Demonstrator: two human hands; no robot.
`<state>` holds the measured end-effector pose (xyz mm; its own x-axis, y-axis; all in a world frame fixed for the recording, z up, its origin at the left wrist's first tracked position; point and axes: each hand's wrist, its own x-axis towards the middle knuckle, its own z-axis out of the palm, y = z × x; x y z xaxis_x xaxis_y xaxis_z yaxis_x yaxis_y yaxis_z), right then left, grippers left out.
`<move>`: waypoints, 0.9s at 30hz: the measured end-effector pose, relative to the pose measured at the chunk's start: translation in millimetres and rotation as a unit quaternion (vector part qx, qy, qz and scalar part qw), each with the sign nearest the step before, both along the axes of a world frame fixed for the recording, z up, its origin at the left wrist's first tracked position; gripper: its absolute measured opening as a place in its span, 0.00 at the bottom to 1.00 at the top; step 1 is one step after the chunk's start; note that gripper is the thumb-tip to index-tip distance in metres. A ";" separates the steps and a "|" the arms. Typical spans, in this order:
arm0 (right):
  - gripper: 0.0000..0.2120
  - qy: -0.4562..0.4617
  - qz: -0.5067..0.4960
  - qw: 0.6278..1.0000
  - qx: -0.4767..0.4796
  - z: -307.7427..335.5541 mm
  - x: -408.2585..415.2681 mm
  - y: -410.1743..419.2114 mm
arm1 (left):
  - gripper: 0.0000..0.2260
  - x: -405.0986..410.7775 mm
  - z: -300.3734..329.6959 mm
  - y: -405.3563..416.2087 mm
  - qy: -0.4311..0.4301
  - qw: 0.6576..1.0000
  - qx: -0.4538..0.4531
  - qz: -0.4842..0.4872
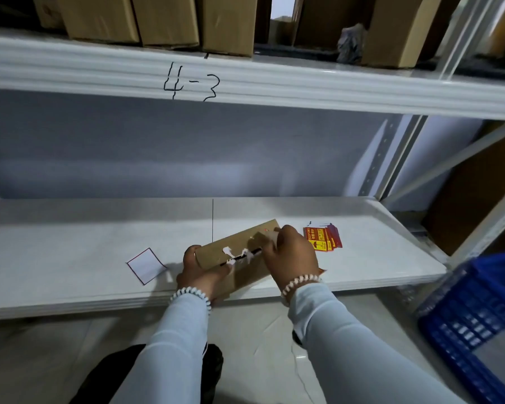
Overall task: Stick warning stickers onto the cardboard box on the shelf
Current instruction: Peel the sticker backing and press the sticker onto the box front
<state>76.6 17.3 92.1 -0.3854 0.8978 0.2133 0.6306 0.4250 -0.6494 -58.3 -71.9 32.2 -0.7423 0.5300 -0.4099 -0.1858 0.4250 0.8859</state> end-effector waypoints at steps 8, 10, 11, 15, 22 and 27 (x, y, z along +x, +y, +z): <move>0.09 -0.088 0.010 0.996 0.011 -14.1 -33.8 -24.1 | 0.29 3.4 -8.1 2.2 -0.013 0.999 0.026 0.016; 0.10 -0.086 -0.001 0.996 0.006 -15.7 -38.2 -26.2 | 0.29 3.6 -10.8 2.4 -0.020 0.999 0.029 0.014; 0.11 -0.084 -0.005 0.996 0.005 -16.3 -40.0 -27.1 | 0.28 5.1 -9.2 1.4 -0.020 0.999 0.028 0.013; 0.12 -0.080 -0.017 0.997 0.008 -17.4 -46.7 -29.1 | 0.26 8.1 -4.8 -1.9 -0.027 0.999 0.035 0.013; 0.12 -0.061 -0.021 0.998 0.014 -13.7 -46.9 -32.9 | 0.31 9.7 0.2 -2.9 -0.022 0.999 0.042 0.011; 0.12 -0.087 -0.020 0.996 0.031 -15.0 -49.6 -33.0 | 0.30 11.3 1.5 -5.3 -0.015 0.999 0.046 0.013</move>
